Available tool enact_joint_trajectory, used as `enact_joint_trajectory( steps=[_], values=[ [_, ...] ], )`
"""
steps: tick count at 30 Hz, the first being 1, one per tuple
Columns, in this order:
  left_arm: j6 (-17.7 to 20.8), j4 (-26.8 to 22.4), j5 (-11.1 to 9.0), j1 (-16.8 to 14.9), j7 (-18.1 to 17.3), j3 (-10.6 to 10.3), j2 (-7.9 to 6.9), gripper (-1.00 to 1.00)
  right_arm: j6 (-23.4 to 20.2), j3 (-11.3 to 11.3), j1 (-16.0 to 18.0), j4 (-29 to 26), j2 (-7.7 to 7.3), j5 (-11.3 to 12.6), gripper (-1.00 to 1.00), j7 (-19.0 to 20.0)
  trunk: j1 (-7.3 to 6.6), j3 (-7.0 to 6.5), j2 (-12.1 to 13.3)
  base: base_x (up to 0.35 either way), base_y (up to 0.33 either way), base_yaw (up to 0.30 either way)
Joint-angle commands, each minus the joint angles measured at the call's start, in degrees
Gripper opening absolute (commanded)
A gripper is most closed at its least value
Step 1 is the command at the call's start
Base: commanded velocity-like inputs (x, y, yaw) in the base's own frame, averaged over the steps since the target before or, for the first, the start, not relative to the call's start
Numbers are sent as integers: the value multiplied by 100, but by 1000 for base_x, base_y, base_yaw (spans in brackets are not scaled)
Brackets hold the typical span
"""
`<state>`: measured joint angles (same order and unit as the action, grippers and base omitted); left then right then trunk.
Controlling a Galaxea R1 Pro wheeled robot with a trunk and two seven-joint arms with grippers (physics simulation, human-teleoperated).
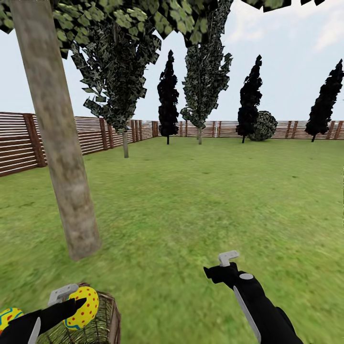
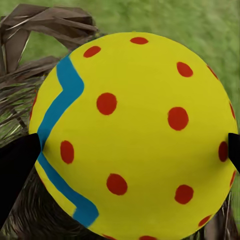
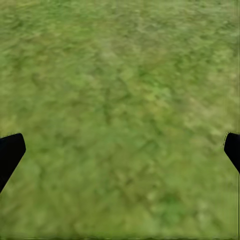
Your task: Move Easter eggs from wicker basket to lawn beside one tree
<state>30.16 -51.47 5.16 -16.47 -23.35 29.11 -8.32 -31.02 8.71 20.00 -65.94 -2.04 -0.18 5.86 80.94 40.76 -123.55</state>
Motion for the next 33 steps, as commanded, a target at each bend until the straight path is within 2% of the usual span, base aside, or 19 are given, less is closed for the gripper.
enact_joint_trajectory(
  steps=[1,6,10,25,29,33],
  values=[
    [30,-10,55,-5,-56,24,5,-100,-27,8,3,-7,-4,-4,100,12,-2,6,-3,-90,-252,0],
    [33,-3,56,-5,-55,23,6,-100,-21,-13,3,-5,-23,48,100,57,-2,6,-3,-12,-323,0],
    [26,-5,56,-5,-55,25,6,-100,-23,4,3,17,-17,3,100,41,-2,6,-3,55,-330,25],
    [25,26,66,-5,-46,16,6,-100,-19,8,2,45,-7,-8,100,20,-2,6,-3,250,-269,128],
    [25,7,66,-5,-52,-176,60,-100,-24,15,3,46,4,-8,100,20,-2,6,-3,223,-235,216],
    [25,12,97,-5,-42,-216,74,-100,-24,16,3,46,13,-8,100,15,-2,6,-3,177,-191,207]
  ],
)
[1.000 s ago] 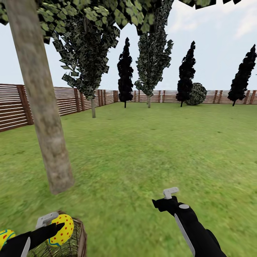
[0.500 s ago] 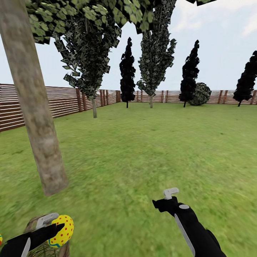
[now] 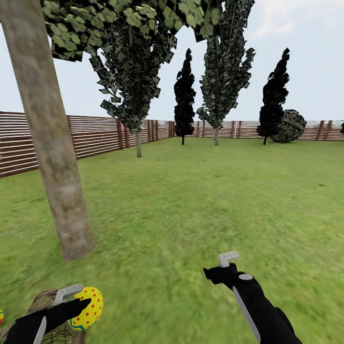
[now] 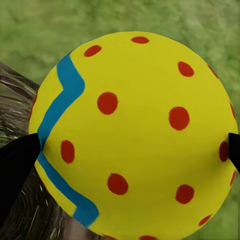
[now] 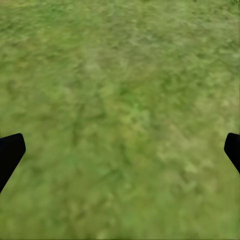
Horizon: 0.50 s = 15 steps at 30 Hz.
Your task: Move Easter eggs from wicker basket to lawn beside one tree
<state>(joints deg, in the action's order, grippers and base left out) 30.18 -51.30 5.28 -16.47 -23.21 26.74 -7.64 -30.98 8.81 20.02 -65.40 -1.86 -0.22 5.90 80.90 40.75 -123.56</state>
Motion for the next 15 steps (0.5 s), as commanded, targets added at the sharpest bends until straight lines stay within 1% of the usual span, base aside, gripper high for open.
enact_joint_trajectory(
  steps=[1,6,9,11,15],
  values=[
    [23,-18,102,-5,-63,28,7,-100,-30,7,2,-8,1,-4,100,9,1,7,-3,101,-213,203],
    [24,-28,72,-5,-78,41,7,-100,-31,7,2,-8,10,-4,100,8,1,7,-3,18,-38,197],
    [16,-26,91,-5,-70,34,108,-100,-31,7,1,-4,10,-4,100,8,1,7,-3,110,-112,191],
    [5,-29,95,-5,-77,33,143,-100,-31,7,2,-5,10,-4,100,8,1,7,-3,20,-20,186],
    [18,-29,103,-5,-70,25,155,-100,-30,7,2,-8,10,-4,100,8,-87,-65,158,2,-2,178]
  ],
)
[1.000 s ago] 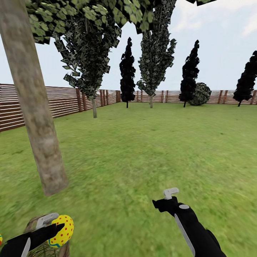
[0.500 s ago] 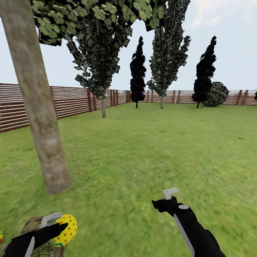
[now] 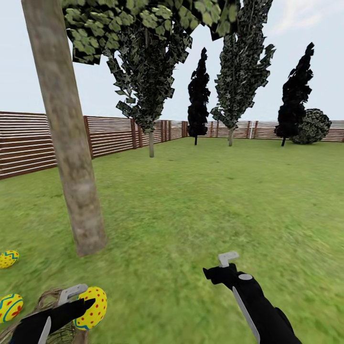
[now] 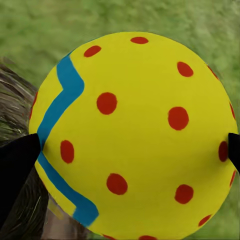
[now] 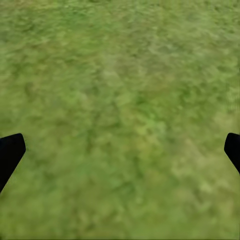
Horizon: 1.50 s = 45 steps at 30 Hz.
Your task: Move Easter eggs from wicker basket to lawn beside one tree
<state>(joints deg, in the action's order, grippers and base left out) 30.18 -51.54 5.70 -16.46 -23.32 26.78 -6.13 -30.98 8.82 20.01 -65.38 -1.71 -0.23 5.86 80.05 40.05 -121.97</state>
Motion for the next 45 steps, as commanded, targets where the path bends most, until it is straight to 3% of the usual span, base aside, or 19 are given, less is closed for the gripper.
enact_joint_trajectory(
  steps=[1,17,21,26,29,31,34,45],
  values=[
    [21,-5,62,-6,-59,20,6,-100,-30,6,2,-8,-5,-3,100,12,-23,-12,38,0,0,177],
    [23,-13,63,-6,-58,20,7,-100,-30,18,2,15,4,-9,100,12,-375,-299,680,0,0,176],
    [20,-14,78,-6,-51,14,125,-100,-30,7,2,9,4,-6,100,12,-463,-371,841,0,0,167],
    [23,-29,80,-6,-58,12,132,-100,-36,6,2,14,-5,-22,100,-6,-573,-461,1041,0,0,114],
    [22,-33,72,-6,-65,11,128,-100,-51,-20,2,50,-14,-505,100,-331,-638,-515,1161,0,0,27],
    [27,-179,72,-6,-68,34,113,-100,-63,-23,2,-13,-1,-685,100,-499,-682,-550,1242,0,0,4],
    [32,-445,71,-6,-76,53,103,-100,-84,-20,2,-48,-26,-725,100,-555,-748,-604,1362,0,0,0],
    [41,-447,71,-6,-85,20,136,-100,-96,6,2,57,4,-750,100,-542,-990,-802,1803,0,0,0]
  ],
)
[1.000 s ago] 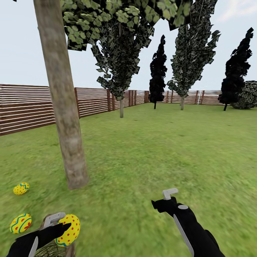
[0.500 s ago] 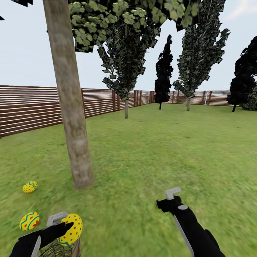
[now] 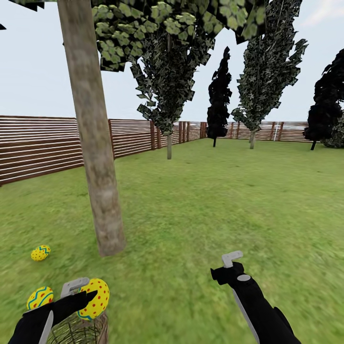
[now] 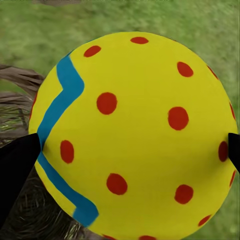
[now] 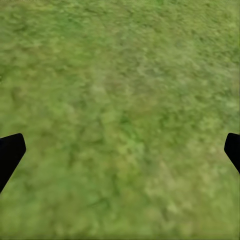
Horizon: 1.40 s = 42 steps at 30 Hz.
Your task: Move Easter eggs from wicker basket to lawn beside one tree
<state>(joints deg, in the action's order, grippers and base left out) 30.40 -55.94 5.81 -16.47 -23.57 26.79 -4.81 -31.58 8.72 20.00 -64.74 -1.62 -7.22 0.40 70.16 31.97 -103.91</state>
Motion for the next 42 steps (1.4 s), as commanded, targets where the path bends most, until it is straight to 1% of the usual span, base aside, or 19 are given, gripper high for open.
enact_joint_trajectory(
  steps=[1,2,7,15,19,21,23,24,26,27,29,31,33,36,42],
  values=[
    [18,-6,61,-5,-60,19,5,-100,-34,17,2,-6,-5,-52,100,4,-23,-12,38,0,0,0],
    [18,11,56,-5,-64,19,5,-100,-33,17,3,-4,-5,-53,100,4,-45,-30,78,0,0,0],
    [12,18,76,-5,-45,19,14,-100,-24,24,4,-4,1,-52,100,-1,-45,-30,78,11,-42,0],
    [18,-3,87,-5,-38,19,35,-100,-24,32,4,7,8,-54,100,-5,-45,-30,78,159,-318,0],
    [12,8,106,-5,-34,19,130,-100,-15,69,3,130,12,-60,100,-11,-45,-30,78,171,-334,0],
    [10,5,251,-5,-33,19,214,-100,-15,114,4,135,11,-60,100,-13,-45,-30,78,171,-334,0],
    [10,-3,504,-5,-33,19,253,-100,-15,127,2,137,12,-61,100,-14,-45,-30,78,171,-334,0],
    [9,1,549,-5,-33,19,258,-100,-15,128,3,137,12,-62,100,-13,-45,-30,78,170,-334,0],
    [9,4,574,-5,-33,19,278,-100,-14,132,2,137,12,-64,100,-13,-45,-30,78,171,-334,0],
    [9,1,586,-5,-33,19,322,-100,-14,153,3,140,16,-63,100,-13,-45,-30,78,171,-334,46],
    [9,-3,594,-5,-33,19,380,-100,-9,306,4,144,13,-61,100,-19,-45,-30,78,171,-334,108],
    [9,-4,596,-5,-33,19,399,-100,-6,393,3,146,13,-61,100,-22,-45,-30,78,171,-333,166],
    [9,-5,622,-5,-33,19,419,-100,-6,406,4,146,12,-61,100,-22,-45,-30,78,171,-333,231],
    [9,-12,748,-5,-33,19,436,-100,-6,410,4,146,10,-60,100,-22,-45,-30,78,172,-333,253],
    [9,-13,772,-5,-33,19,439,-100,-6,405,4,141,11,-52,100,-18,-45,-30,78,173,-332,276]
  ],
)
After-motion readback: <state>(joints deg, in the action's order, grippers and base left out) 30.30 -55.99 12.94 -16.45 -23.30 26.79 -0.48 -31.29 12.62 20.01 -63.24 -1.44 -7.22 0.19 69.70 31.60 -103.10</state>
